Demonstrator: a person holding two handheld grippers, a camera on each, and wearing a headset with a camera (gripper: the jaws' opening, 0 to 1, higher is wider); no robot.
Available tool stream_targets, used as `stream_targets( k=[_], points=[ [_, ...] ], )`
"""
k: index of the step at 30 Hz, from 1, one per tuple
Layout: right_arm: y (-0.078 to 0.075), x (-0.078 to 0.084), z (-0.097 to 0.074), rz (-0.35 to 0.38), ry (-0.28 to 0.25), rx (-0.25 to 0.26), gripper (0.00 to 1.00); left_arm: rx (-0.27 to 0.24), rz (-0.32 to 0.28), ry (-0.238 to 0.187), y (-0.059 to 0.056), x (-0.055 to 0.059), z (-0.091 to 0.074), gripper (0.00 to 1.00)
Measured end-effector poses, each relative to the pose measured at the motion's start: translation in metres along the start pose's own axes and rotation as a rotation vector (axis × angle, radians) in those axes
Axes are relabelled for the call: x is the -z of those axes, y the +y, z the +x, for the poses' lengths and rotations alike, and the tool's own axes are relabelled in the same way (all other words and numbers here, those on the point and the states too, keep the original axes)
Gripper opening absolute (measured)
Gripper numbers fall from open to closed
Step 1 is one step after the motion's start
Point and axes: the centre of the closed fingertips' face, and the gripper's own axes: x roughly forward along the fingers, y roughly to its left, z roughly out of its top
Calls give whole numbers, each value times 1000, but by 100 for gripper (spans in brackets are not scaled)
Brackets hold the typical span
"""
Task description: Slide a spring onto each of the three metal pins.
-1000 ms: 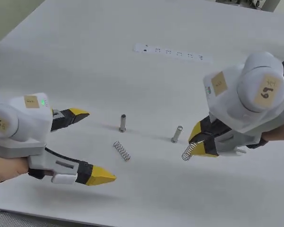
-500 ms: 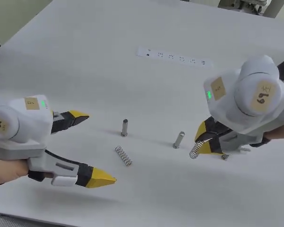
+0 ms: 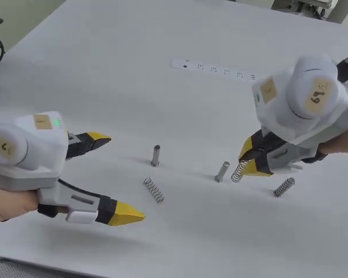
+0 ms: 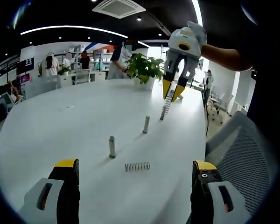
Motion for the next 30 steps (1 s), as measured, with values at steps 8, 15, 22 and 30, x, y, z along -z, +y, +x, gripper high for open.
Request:
stream_targets(
  k=[8,15,22,30],
  points=[
    [-10,6,9,21,11,6,6,-3,-9,-6,1,-1,-1,98],
    [-18,7,17,38,20,3,6,-10,-18,-13,3,0,-3,98],
    [-23,8,18,31,27,16,6,-16,-27,-16,6,2,-4,97],
    [-30,5,20,27,18,28,6,-12,-29,-16,6,2,-3,97]
  ],
)
